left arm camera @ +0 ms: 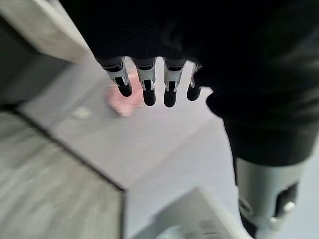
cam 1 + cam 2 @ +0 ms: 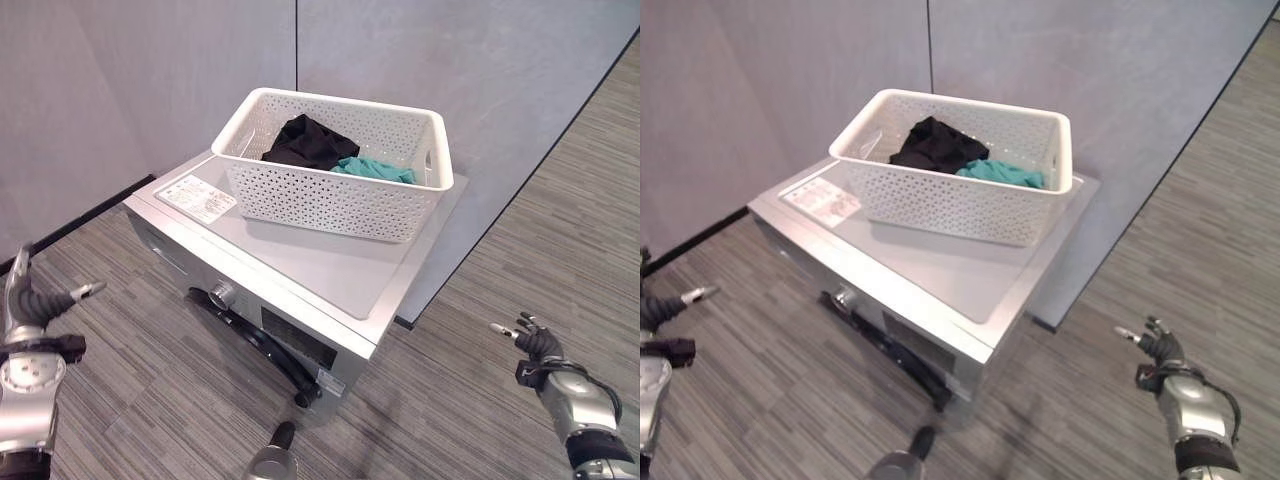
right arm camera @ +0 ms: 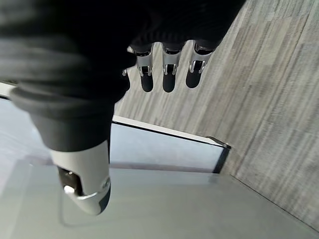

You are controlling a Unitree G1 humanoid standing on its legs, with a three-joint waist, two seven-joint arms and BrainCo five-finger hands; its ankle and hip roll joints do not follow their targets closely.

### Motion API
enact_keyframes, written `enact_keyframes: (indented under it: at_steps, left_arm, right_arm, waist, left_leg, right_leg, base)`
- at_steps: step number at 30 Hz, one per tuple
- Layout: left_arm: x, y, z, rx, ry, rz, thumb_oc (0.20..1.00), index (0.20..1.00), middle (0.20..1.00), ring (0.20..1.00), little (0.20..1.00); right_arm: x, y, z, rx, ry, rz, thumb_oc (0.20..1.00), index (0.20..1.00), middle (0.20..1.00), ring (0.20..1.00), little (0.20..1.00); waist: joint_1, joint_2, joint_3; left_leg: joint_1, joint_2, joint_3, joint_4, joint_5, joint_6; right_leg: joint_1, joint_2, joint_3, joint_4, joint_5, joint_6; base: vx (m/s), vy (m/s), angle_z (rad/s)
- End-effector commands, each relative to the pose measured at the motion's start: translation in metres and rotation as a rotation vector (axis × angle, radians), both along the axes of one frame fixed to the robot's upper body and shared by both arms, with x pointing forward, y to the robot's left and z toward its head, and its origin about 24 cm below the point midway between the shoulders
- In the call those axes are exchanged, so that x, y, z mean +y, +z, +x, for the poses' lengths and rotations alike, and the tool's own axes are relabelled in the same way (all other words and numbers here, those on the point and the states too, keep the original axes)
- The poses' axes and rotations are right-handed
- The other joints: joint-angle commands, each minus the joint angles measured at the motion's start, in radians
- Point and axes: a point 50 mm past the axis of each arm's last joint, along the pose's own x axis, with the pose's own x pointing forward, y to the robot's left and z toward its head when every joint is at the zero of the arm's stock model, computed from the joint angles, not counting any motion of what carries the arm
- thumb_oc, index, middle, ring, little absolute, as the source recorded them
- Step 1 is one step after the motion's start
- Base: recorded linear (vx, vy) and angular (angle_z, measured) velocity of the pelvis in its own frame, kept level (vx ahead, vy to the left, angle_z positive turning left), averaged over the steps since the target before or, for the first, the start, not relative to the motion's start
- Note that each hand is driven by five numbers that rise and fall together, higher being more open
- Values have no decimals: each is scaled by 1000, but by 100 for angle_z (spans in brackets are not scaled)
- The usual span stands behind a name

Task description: Grab the laundry basket,head to the washer,open it,put in the laundry and shut it.

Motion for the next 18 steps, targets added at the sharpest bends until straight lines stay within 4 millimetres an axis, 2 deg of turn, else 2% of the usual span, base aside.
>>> enact_keyframes:
  at_steps: [1, 5, 6, 10, 14, 15, 16, 18]
  left_arm:
    - [15, 10, -7, -74, 66, -4, 1000, 1000, 1000, 1000, 1000]
    - [14, -33, -29, 22, 134, -128, 1000, 1000, 1000, 1000, 1000]
    - [11, -58, -41, 87, 178, -191, 1000, 1000, 1000, 1000, 1000]
    - [2, -100, -64, 181, 260, -308, 1000, 1000, 1000, 1000, 1000]
    - [-17, -142, -89, 290, 322, -437, 1000, 1000, 1000, 1000, 1000]
    - [-17, -142, -89, 290, 322, -437, 1000, 1000, 1000, 1000, 1000]
    - [-30, -162, -101, 336, 360, -520, 1000, 1000, 1000, 1000, 1000]
    - [-42, -177, -110, 377, 392, -580, 1000, 1000, 1000, 1000, 1000]
  right_arm:
    - [-8, 16, 2, -36, 35, -104, 1000, 1000, 1000, 1000, 1000]
    - [-3, -4, -15, 22, 10, -83, 1000, 1000, 1000, 1000, 1000]
    - [1, -14, -24, 50, 4, -84, 1000, 1000, 1000, 1000, 1000]
    - [8, -31, -44, 98, -6, -99, 1000, 1000, 1000, 1000, 1000]
    - [17, -54, -68, 186, -17, -75, 1000, 1000, 1000, 1000, 1000]
    - [17, -54, -67, 186, -17, -75, 1000, 1000, 1000, 1000, 1000]
    - [25, -67, -78, 225, -12, -33, 1000, 1000, 1000, 1000, 1000]
    - [30, -74, -86, 240, -17, -2, 1000, 1000, 1000, 1000, 1000]
  waist:
    - [-6, 2, -58]
    - [-11, 2, -56]
    - [-17, 3, -53]
    - [-31, 5, -47]
    - [-46, 8, -38]
    - [-46, 8, -39]
    - [-52, 7, -33]
    - [-62, 6, -31]
  left_leg:
    - [-39, 85, 17, 35, -76, -13]
    - [-40, 82, 18, 33, -74, -12]
    - [-40, 81, 19, 31, -73, -12]
    - [-47, 80, 20, 32, -72, -10]
    - [-52, 77, 26, 36, -69, -7]
    - [-53, 77, 26, 36, -69, -6]
    - [-57, 75, 27, 39, -67, -4]
    - [-59, 73, 29, 37, -65, -1]
  right_leg:
    - [-18, -44, -34, 41, -122, -8]
    - [-19, -45, -34, 42, -122, -7]
    - [-21, -46, -34, 43, -123, -7]
    - [-29, -49, -31, 45, -122, -4]
    - [-36, -54, -31, 47, -121, 0]
    - [-37, -54, -31, 47, -121, 0]
    - [-42, -57, -30, 49, -120, 1]
    - [-47, -60, -29, 52, -120, 2]
  base:
    - [0, 0, 0]
    - [0, 0, 0]
    - [0, 0, 0]
    - [0, 0, 0]
    - [0, 0, 0]
    - [0, 0, 0]
    - [0, 0, 0]
    - [-5, 32, -1]
